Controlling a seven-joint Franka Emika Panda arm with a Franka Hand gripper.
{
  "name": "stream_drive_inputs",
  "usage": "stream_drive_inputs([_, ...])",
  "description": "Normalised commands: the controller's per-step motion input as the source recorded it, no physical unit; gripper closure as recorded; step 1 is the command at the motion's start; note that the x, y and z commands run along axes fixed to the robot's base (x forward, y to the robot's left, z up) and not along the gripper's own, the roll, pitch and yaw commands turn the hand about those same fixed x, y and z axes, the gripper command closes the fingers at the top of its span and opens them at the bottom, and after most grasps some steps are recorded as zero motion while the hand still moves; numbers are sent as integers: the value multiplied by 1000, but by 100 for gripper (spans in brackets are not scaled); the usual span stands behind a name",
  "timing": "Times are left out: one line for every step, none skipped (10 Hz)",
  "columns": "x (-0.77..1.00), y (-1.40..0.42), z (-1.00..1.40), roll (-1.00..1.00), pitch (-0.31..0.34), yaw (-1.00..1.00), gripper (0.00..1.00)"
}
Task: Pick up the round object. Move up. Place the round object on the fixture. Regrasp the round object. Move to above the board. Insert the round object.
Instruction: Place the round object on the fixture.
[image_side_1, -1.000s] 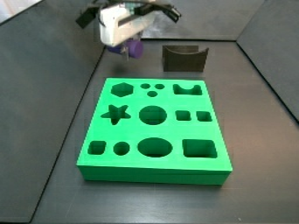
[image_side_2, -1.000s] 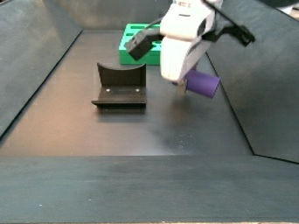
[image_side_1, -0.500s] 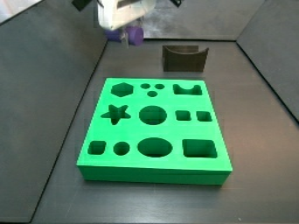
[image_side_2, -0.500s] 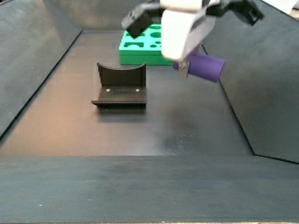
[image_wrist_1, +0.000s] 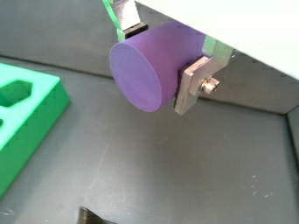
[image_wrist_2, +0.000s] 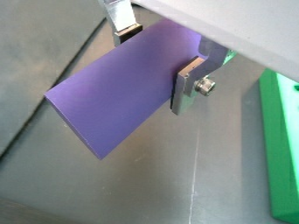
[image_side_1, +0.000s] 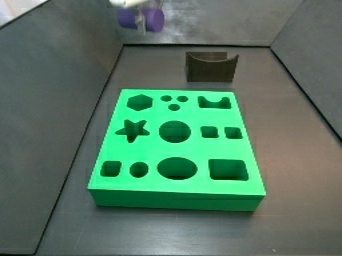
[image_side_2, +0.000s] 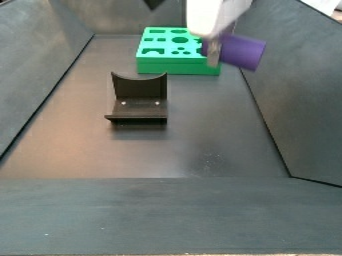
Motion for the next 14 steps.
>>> stream_drive_inputs([-21,13,767,64,47,-11,100])
stream_drive_inputs([-16,14,662,68,52,-10,100])
stream_drive_inputs([-7,14,450,72,68,-4,100])
stream_drive_inputs([-1,14,346,74,75,0,100])
stream_drive_inputs([1000,-172,164,-52,-6,-1000,100])
stream_drive_inputs([1000,-172,110,-54,-4,-1000,100])
stream_drive_inputs([1000,-136,92,-62,5,-1000,100])
stream_drive_inputs([1000,-122,86,-68,10,-1000,100])
stream_drive_inputs([1000,-104,72,-77,22,-1000,100])
stream_drive_inputs([1000,-93,65,-82,28,-1000,100])
stream_drive_inputs([1000,-76,53,-94,42,-1000,100])
stream_drive_inputs([1000,-64,47,-104,53,-1000,100])
stream_drive_inputs([1000,-46,37,-122,74,-1000,100])
stream_drive_inputs([1000,-38,32,-132,86,-1000,100])
